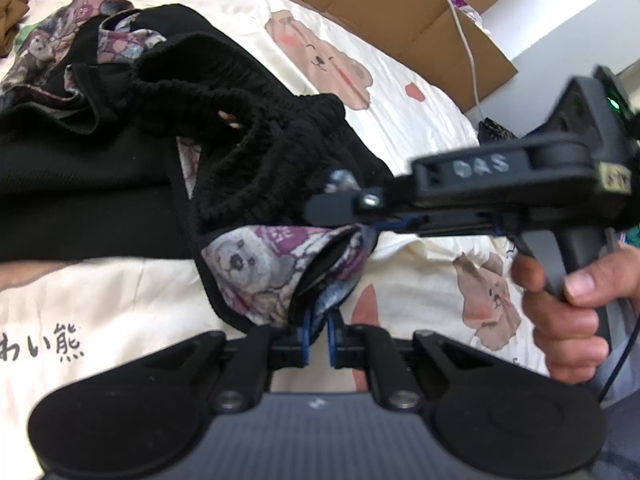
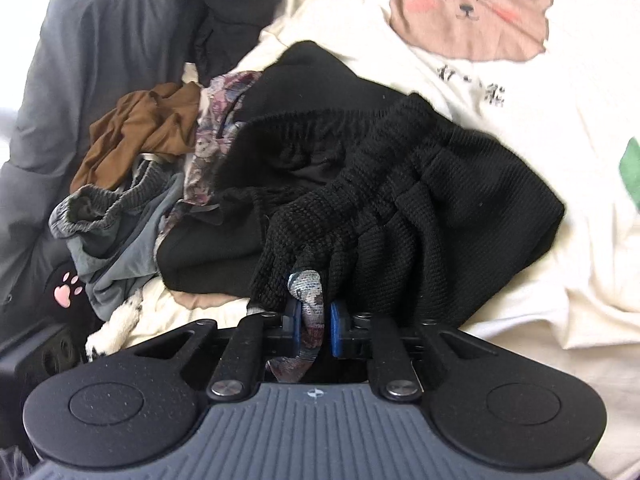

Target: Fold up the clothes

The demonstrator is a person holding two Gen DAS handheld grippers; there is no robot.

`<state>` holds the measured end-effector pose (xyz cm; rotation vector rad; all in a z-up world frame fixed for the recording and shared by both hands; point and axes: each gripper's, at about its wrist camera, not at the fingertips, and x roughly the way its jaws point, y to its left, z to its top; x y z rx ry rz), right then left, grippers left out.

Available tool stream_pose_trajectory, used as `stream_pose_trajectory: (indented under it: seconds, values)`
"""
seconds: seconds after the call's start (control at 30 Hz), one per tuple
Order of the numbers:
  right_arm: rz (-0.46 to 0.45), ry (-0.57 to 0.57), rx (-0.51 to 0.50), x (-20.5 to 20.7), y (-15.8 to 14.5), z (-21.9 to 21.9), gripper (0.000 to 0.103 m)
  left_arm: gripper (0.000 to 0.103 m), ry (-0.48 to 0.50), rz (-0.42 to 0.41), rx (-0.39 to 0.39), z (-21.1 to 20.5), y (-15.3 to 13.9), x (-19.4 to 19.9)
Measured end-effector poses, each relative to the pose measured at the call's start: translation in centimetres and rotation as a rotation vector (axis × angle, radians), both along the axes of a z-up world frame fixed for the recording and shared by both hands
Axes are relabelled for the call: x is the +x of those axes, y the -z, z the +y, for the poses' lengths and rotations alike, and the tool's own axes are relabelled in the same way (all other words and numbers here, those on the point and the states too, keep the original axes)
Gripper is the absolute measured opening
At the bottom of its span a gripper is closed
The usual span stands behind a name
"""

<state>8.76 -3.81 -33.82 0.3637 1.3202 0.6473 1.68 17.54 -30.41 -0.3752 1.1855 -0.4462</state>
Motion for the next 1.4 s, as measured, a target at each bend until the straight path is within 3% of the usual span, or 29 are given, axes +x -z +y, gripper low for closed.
stream_pose_trajectory:
  seconds: [0.2, 0.37, 0.53, 0.73, 0.9, 1.03, 1.4]
  values:
    - [-0.064, 0.005, -0.036, -0.6, -3.3, -2.6, 0.010, 0.018, 0.031, -0.060, -0.010, 0.1, -3.0, 0.0]
    - [-0.109, 0.030, -0.116, -0.7, -5.9, -5.7, 0.008, 0.032, 0.077, -0.118, 0.019, 0.1, -5.9, -0.1]
    - [-0.155, 0.041, -0.220, -0.4, -8.5, -8.9, 0.007, 0.034, 0.100, -0.166, 0.089, 2.3, -7.9, -0.4]
    - [-0.181, 0.077, -0.357, 0.2, -9.9, -12.2, 0.006, 0.034, 0.016, -0.196, 0.181, 5.6, -8.8, 1.7]
    - [-0.165, 0.138, -0.448, 0.5, -9.3, -14.4, 0.004, 0.044, -0.054, -0.213, 0.234, 6.8, -8.9, 4.4]
    - [-0.158, 0.178, -0.526, 0.9, -8.7, -16.4, 0.002, 0.059, -0.066, -0.225, 0.292, 7.0, -8.1, 6.1]
    - [-0.116, 0.134, -0.628, 4.6, -9.1, -21.0, 0.000, 0.070, -0.108, -0.200, 0.407, 7.1, -3.5, 9.2]
